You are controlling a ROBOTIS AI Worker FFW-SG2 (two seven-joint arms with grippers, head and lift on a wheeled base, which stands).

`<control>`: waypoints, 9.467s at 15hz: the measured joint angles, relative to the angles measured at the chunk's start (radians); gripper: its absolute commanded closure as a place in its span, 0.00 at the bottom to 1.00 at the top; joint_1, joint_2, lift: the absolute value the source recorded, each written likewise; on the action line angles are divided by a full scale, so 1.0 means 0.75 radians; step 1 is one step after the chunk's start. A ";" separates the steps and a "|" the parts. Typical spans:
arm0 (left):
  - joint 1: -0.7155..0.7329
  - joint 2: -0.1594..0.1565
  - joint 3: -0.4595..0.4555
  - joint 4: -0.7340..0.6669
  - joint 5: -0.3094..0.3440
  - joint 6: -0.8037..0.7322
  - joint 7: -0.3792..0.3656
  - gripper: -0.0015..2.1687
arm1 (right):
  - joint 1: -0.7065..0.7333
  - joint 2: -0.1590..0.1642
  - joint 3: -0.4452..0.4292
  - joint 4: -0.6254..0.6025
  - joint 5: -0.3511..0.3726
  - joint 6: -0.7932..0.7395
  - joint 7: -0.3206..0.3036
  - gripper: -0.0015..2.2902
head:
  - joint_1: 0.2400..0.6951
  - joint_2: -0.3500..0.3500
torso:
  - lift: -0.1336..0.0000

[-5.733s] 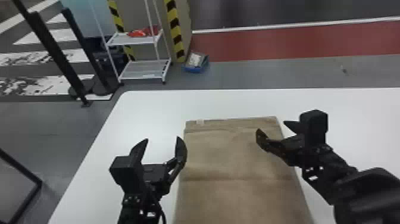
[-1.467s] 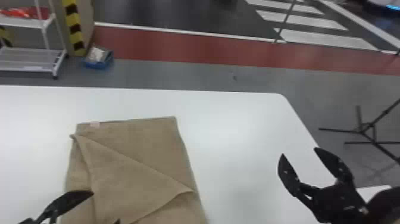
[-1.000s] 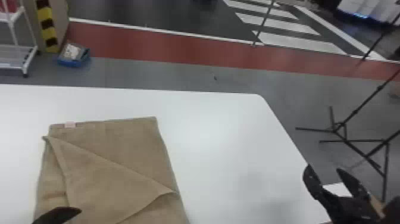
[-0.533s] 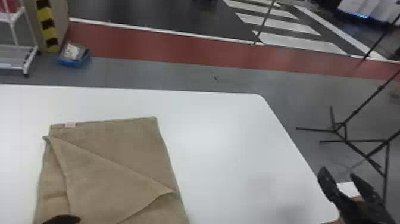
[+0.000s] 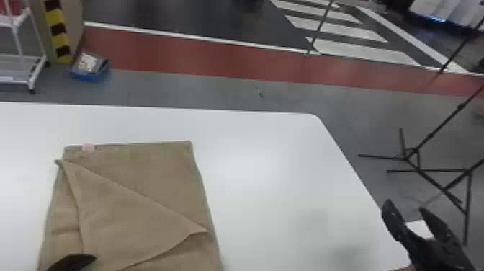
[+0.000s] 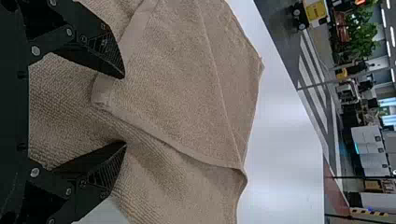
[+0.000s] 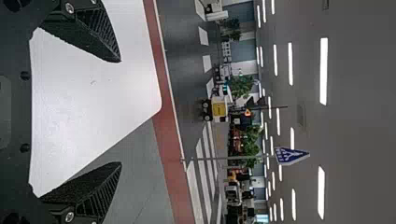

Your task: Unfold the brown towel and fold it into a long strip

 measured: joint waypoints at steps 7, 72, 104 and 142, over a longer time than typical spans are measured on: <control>-0.008 -0.009 -0.014 -0.038 -0.002 0.013 -0.006 0.19 | -0.011 -0.001 0.001 0.010 0.000 0.009 0.006 0.04 | 1.00 0.00 | 0.08; -0.361 0.407 -0.413 -0.047 0.231 0.078 0.136 0.90 | -1.624 0.048 1.111 1.309 0.860 0.910 0.170 0.67 | 1.00 0.37 | 0.08; -0.520 0.087 0.231 0.207 0.350 0.121 0.268 0.90 | -0.286 -0.118 0.145 -0.285 0.953 0.816 0.435 0.03 | 1.00 0.11 | 0.08; -0.436 0.102 0.187 0.118 0.330 0.130 0.258 0.90 | -0.672 -0.435 0.517 0.138 1.708 0.424 1.346 0.95 | 1.00 0.20 | 0.08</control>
